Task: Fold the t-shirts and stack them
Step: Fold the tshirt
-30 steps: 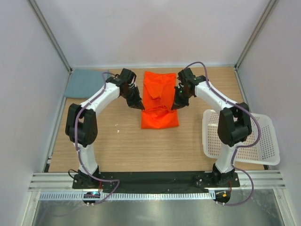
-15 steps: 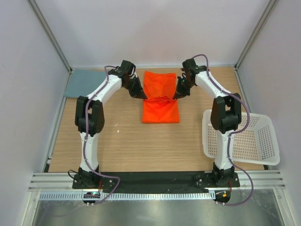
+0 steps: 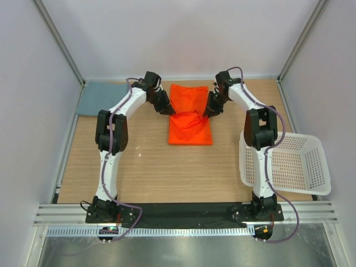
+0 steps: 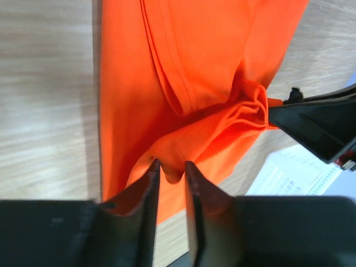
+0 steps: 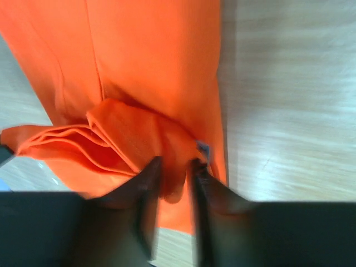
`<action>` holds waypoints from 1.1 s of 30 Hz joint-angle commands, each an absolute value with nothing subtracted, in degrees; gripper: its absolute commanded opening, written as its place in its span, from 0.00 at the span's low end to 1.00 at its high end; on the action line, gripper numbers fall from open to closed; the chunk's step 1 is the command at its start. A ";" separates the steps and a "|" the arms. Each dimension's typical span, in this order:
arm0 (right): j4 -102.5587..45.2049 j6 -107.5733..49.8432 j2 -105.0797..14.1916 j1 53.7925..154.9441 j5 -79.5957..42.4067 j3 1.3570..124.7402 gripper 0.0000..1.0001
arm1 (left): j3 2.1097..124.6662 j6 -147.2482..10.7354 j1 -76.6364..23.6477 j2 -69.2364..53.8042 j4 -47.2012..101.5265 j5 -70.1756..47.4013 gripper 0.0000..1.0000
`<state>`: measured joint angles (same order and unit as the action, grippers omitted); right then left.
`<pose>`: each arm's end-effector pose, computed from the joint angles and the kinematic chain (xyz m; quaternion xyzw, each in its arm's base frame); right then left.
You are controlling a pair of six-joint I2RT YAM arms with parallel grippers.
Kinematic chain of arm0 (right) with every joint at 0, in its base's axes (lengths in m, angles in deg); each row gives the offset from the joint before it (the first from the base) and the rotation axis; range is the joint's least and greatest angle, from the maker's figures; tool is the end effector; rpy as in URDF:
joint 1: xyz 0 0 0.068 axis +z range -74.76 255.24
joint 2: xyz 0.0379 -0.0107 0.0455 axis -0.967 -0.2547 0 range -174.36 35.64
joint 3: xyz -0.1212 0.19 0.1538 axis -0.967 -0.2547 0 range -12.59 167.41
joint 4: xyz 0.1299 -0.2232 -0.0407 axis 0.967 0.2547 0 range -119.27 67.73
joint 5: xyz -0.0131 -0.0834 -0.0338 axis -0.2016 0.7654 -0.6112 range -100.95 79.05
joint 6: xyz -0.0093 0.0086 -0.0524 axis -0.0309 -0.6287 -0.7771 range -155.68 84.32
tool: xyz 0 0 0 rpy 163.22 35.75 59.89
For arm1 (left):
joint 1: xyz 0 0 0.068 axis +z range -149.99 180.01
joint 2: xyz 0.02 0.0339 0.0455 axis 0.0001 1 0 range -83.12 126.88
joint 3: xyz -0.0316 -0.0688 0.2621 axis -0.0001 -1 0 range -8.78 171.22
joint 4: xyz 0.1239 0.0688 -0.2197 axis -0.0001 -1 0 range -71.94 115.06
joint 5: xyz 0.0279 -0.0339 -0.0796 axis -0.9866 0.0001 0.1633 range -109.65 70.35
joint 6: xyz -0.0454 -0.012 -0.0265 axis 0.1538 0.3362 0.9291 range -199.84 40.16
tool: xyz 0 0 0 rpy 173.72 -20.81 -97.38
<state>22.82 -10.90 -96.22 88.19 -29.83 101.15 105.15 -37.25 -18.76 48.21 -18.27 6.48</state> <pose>0.4693 0.1196 0.1897 0.0721 0.9695 0.2077 0.1082 0.4664 -0.1751 0.2033 -0.1387 0.9340 -0.3137 0.1001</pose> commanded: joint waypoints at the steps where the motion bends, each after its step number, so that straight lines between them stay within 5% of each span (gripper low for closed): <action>1: 24.75 -10.19 -98.92 85.80 -30.29 109.72 0.42 | 109.51 -39.05 -17.31 49.85 -16.77 6.28 0.28; 5: 30.48 -11.24 -99.37 84.82 -27.57 116.25 0.60 | 112.25 -42.13 -17.22 47.05 -19.58 2.77 0.37; 13: 30.06 -13.62 -88.83 87.10 -24.67 102.49 0.63 | 98.02 -42.66 -19.33 36.85 -17.22 4.86 0.36; 18: 24.79 -15.02 -81.53 89.74 -27.81 93.17 0.62 | 91.86 -42.13 -23.63 36.14 -14.14 7.42 0.30; 21: 21.53 -14.41 -80.29 91.06 -29.41 86.75 0.54 | 90.27 -41.95 -24.43 37.02 -13.70 7.51 0.26; 22: 20.40 -14.06 -80.12 91.58 -30.80 84.03 0.42 | 89.84 -41.96 -24.78 37.29 -13.70 7.42 0.24; 24: 19.33 -14.06 -80.47 92.29 -30.99 81.47 0.36 | 89.31 -42.57 -25.04 37.90 -14.05 6.81 0.22; 33: 15.55 -17.40 -81.87 97.30 -24.40 72.77 0.41 | 81.49 -45.03 -26.01 39.31 -15.02 3.21 0.21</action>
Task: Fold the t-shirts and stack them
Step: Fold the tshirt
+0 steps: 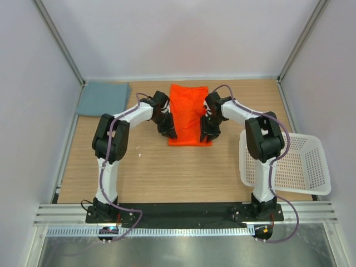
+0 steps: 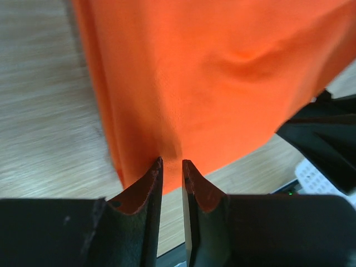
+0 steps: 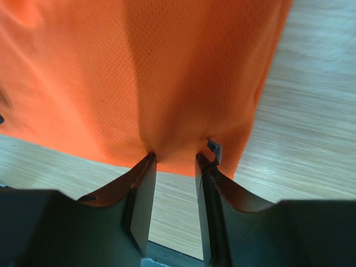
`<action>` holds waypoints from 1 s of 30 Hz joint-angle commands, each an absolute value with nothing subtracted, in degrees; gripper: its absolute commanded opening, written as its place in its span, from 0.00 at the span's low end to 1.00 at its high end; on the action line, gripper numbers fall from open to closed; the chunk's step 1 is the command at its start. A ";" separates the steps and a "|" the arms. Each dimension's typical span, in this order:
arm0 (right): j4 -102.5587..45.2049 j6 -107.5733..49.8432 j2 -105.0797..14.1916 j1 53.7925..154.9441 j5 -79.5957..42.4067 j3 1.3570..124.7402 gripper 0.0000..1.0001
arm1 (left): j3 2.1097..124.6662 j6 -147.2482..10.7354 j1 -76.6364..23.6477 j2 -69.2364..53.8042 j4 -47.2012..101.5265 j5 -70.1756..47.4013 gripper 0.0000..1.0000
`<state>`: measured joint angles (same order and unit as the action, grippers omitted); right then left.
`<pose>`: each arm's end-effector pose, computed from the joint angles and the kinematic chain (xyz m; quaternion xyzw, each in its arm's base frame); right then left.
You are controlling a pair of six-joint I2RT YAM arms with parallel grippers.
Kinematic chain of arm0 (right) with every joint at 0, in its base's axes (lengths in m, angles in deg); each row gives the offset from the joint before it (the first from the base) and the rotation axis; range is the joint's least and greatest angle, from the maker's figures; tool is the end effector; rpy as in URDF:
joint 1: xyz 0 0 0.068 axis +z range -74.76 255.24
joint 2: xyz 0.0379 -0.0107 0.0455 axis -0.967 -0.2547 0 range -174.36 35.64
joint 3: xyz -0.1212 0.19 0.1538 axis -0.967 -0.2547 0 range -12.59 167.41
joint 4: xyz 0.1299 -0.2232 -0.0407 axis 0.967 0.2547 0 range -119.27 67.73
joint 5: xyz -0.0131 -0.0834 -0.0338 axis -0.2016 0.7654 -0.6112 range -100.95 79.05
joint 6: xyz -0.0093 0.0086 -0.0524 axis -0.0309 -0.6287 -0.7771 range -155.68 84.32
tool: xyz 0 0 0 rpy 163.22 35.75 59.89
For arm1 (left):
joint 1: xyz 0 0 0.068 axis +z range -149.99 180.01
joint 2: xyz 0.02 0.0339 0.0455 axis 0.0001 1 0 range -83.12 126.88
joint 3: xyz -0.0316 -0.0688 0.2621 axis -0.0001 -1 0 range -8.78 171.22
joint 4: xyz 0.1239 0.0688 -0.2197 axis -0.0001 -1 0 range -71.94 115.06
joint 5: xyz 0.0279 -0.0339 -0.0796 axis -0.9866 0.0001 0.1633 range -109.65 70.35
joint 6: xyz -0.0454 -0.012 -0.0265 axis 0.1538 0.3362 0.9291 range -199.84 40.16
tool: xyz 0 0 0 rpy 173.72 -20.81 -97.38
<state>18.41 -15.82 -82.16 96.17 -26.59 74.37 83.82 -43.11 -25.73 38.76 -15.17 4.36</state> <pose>0.3756 0.1538 0.1669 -0.0228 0.9856 0.1614 0.0457 0.3899 -0.2041 0.1704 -0.0554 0.9617 -0.2652 0.0427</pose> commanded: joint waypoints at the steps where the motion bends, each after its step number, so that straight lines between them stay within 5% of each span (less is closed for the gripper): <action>1: 15.55 -17.40 -81.61 97.48 -24.14 72.06 0.41 | 80.35 -45.12 -26.18 39.05 -15.02 3.03 0.21; 10: 9.67 -14.77 -74.15 101.17 -24.92 54.23 0.42 | 63.85 -43.80 -30.40 31.33 -10.81 0.48 0.20; 18: 9.92 -9.57 -54.74 104.77 -28.62 36.82 0.42 | 49.50 -40.73 -36.29 16.74 -10.71 -0.40 0.20; 24: 17.31 -13.44 -46.28 104.42 -26.69 40.58 0.53 | 52.10 -42.13 -36.29 8.03 -12.91 -0.49 0.28; 30: 17.40 -15.38 -54.70 101.70 -28.97 51.39 0.54 | 58.97 -41.43 -34.72 13.54 -8.26 4.51 0.27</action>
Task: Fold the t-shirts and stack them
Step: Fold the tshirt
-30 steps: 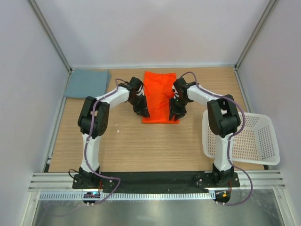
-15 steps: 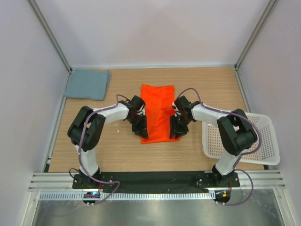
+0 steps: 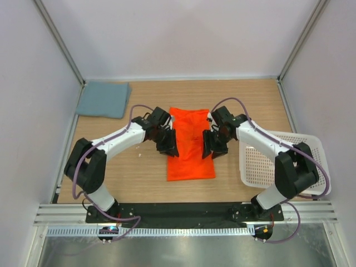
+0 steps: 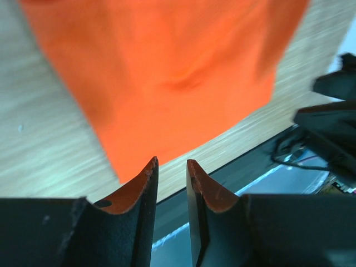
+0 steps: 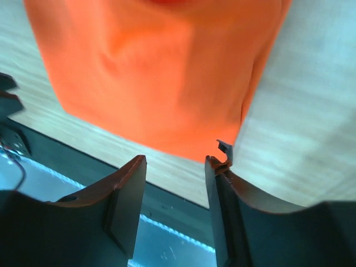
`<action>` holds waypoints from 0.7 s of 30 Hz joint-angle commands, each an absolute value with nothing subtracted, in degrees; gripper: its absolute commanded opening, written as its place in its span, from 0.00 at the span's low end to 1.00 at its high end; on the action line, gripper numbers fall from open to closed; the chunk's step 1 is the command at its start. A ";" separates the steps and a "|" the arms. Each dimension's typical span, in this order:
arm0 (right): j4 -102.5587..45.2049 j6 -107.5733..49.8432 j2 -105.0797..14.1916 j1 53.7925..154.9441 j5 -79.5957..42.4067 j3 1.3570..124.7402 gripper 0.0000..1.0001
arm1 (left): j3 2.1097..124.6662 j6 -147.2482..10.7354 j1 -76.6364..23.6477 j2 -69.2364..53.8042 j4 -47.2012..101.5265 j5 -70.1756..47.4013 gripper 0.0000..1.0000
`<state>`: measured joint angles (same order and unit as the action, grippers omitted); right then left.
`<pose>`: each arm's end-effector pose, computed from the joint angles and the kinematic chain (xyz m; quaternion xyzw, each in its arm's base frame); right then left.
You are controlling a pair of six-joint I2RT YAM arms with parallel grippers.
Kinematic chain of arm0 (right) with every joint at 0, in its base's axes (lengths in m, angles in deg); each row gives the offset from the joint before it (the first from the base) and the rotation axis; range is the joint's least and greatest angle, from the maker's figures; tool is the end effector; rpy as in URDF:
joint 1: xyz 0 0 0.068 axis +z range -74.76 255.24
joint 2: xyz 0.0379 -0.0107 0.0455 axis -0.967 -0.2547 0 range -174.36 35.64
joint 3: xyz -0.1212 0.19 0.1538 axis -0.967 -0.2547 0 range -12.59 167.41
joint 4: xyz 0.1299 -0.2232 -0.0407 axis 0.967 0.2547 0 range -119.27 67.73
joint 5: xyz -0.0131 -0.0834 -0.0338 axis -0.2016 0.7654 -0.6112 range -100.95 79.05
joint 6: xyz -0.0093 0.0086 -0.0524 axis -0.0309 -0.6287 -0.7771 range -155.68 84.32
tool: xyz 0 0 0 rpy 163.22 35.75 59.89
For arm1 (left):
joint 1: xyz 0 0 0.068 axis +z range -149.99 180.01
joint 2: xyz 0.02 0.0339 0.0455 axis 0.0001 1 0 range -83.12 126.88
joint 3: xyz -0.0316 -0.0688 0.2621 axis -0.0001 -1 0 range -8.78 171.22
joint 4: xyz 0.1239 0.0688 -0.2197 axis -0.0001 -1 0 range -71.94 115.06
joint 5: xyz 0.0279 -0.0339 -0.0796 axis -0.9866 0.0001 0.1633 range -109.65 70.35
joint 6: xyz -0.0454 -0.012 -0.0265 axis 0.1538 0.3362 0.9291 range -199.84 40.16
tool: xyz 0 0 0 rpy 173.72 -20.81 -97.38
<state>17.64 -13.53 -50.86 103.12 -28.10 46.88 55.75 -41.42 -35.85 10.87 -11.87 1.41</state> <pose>0.2420 0.1398 0.2153 -0.0698 0.9769 0.1922 0.0628 0.2553 -0.2003 0.2104 0.0158 0.9630 -0.2640 0.0524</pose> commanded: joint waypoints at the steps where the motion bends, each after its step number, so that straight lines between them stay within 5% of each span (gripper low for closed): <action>1: 16.53 -15.38 -55.93 101.26 -29.58 53.31 0.52 | 60.55 -40.99 -34.54 16.17 -6.42 6.17 0.27; 5: 14.15 -15.55 -62.35 98.19 -33.88 57.11 0.28 | 65.39 -40.37 -34.10 21.81 -5.35 7.33 0.23; 8: 11.60 -14.85 -65.87 95.64 -36.96 58.95 0.20 | 68.72 -40.55 -33.31 25.23 -5.53 8.56 0.22; 21: 7.38 -15.63 -78.44 90.27 -36.97 63.96 0.20 | 73.30 -43.62 -27.42 33.76 -6.49 10.50 0.21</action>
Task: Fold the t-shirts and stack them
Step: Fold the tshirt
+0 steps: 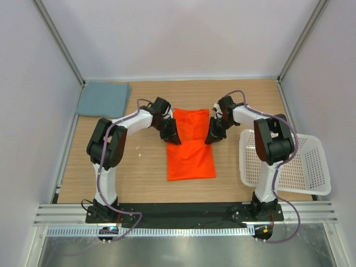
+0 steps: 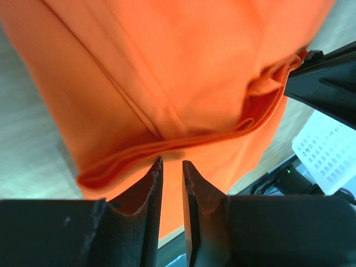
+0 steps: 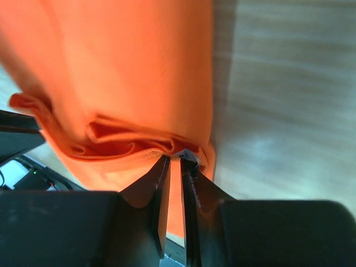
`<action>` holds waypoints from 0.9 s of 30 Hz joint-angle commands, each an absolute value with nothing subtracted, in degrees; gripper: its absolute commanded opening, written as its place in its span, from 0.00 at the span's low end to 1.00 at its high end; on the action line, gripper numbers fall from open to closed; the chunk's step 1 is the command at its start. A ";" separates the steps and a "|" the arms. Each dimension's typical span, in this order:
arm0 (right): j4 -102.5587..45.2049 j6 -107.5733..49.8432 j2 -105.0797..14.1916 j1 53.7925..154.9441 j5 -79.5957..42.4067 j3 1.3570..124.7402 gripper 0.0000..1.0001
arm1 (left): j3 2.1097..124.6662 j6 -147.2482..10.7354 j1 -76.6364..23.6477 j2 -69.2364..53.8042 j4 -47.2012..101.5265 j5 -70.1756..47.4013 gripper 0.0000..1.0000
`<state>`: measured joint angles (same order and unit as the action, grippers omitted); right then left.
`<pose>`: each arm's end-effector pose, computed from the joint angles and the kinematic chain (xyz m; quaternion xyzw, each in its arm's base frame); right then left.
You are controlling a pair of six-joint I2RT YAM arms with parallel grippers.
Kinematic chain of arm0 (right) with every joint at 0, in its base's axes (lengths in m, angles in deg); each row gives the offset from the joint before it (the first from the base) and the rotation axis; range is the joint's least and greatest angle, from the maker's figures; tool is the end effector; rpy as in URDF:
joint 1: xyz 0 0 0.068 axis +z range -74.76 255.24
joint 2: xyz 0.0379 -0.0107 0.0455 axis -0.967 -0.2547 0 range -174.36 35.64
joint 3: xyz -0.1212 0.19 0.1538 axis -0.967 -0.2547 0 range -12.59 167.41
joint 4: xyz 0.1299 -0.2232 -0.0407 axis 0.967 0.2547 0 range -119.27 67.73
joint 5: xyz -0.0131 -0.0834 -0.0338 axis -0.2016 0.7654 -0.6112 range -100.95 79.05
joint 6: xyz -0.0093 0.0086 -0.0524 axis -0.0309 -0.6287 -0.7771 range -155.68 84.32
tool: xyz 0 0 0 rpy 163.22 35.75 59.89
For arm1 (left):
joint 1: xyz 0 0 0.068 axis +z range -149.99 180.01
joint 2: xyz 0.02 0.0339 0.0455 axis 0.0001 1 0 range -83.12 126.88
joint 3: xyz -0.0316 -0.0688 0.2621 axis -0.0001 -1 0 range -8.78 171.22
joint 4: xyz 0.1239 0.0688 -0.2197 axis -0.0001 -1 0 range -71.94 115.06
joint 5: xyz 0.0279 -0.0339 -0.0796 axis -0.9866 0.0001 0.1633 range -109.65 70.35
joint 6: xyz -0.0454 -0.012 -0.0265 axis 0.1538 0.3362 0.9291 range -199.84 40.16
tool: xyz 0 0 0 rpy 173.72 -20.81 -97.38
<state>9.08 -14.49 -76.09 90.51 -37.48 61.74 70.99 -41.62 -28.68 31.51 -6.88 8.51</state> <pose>0.3575 0.1140 0.1551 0.0214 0.9660 0.2540 0.0435 0.3489 -0.2101 0.1658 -0.0302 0.9509 -0.3063 0.0314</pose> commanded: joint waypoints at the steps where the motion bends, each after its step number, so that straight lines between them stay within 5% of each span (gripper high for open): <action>1: 7.29 -16.16 -79.32 90.18 -36.97 64.40 0.21 | 73.74 -44.50 -27.16 34.38 -6.75 10.24 0.21; 16: 21.00 -18.63 -67.03 91.41 -34.67 67.14 0.41 | 80.95 -41.79 -29.08 29.12 -7.82 12.16 0.26; 18: 19.51 -17.23 -64.84 91.59 -38.27 62.84 0.38 | 80.69 -39.25 -30.05 29.64 -4.22 14.71 0.26; 22: 14.07 -16.17 -62.36 92.20 -43.02 55.10 0.14 | 79.55 -34.93 -32.33 32.80 2.89 18.58 0.19; 27: 11.77 -17.22 -63.15 92.47 -42.42 49.56 0.07 | 79.37 -30.80 -34.62 38.76 9.32 19.99 0.15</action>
<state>14.47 -16.72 -63.06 92.32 -41.02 51.44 79.34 -34.73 -33.91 34.89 3.08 16.71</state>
